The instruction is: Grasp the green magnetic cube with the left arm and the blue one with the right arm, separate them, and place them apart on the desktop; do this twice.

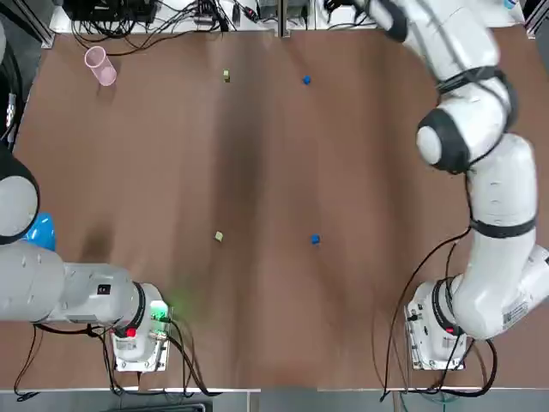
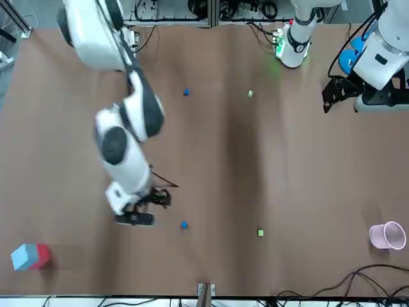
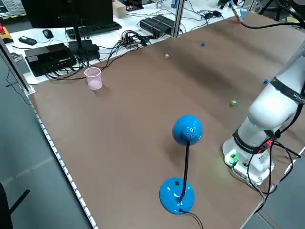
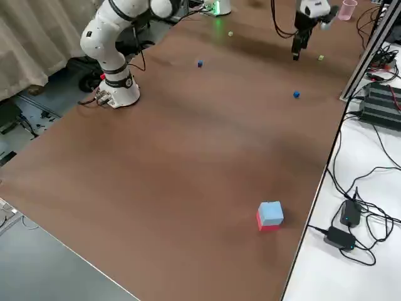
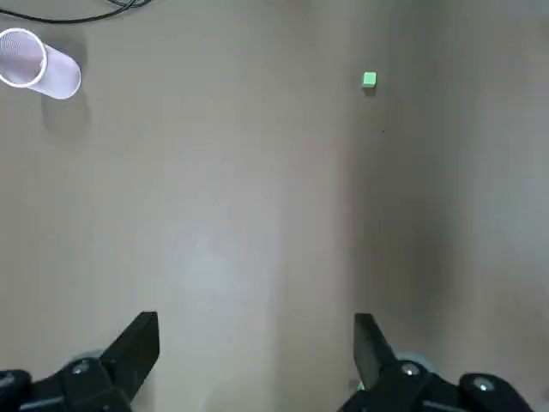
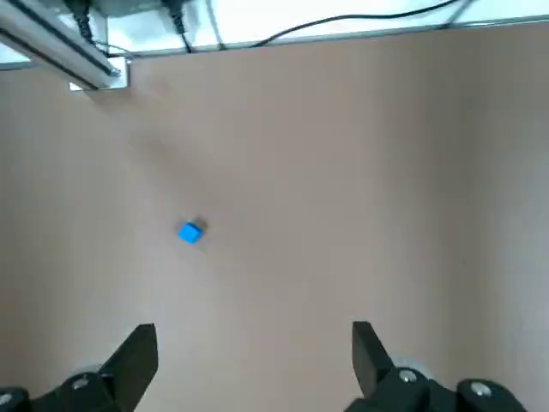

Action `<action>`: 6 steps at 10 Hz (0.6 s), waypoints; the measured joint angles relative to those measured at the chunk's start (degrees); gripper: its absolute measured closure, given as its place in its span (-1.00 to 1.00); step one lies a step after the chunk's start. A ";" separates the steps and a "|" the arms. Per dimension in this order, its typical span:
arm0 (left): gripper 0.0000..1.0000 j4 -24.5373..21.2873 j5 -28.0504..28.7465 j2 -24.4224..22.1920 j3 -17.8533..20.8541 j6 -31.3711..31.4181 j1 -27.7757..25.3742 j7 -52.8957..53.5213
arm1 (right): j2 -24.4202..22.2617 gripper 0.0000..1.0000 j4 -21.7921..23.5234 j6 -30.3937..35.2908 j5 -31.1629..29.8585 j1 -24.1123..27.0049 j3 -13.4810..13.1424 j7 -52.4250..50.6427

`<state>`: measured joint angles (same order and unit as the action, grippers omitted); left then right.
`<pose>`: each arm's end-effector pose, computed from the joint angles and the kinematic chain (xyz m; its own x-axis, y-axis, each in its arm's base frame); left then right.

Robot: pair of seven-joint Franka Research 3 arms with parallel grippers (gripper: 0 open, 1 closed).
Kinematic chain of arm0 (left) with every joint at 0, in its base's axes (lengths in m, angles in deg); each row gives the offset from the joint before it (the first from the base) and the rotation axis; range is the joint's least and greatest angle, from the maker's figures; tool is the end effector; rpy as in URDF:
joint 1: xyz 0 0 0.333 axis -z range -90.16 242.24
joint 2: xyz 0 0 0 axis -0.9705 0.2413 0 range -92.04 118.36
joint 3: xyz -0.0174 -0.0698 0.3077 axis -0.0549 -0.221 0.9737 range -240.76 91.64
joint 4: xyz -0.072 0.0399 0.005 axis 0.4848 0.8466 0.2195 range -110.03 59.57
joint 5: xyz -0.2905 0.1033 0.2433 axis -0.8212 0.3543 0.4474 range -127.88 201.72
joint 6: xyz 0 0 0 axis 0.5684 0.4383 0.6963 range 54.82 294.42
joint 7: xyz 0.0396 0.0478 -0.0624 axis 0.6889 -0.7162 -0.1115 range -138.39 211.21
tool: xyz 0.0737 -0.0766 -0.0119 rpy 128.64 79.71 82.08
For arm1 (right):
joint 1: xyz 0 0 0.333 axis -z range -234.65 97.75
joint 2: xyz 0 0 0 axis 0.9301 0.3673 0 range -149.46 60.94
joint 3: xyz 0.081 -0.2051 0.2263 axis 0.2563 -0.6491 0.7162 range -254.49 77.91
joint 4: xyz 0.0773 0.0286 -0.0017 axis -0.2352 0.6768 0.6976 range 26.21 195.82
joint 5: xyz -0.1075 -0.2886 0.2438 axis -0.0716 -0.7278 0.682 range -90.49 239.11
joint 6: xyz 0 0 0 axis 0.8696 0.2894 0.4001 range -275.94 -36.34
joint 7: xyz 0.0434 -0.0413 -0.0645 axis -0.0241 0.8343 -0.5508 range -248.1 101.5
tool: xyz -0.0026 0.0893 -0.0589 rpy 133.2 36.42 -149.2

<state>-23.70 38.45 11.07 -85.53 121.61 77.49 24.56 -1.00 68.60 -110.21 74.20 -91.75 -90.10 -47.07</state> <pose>0.5346 -0.1170 0.6477 0.9970 -0.0107 0.0765 -0.0094 -0.9998 -0.0182 0.7069 0.2885 0.4776 0.9905 -0.0739 0.1156 -0.0708 -0.9970 -0.0308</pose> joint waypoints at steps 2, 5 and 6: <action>-1.00 0.12 0.00 -0.01 0.00 0.00 0.00 0.00 | -12.75 -1.00 12.70 1.73 -0.01 5.02 2.32 -3.58; -1.00 0.23 0.00 -0.01 -0.01 0.00 0.00 0.00 | -27.62 -0.99 27.41 7.84 -0.03 10.66 3.88 -9.79; -1.00 0.24 0.00 -0.01 -0.01 0.00 -0.01 0.00 | -30.90 -0.98 30.00 9.42 -0.04 12.59 4.17 -12.23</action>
<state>-23.45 38.45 11.05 -85.54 121.61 77.49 24.56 -31.90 98.59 -100.79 74.16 -79.15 -85.93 -59.31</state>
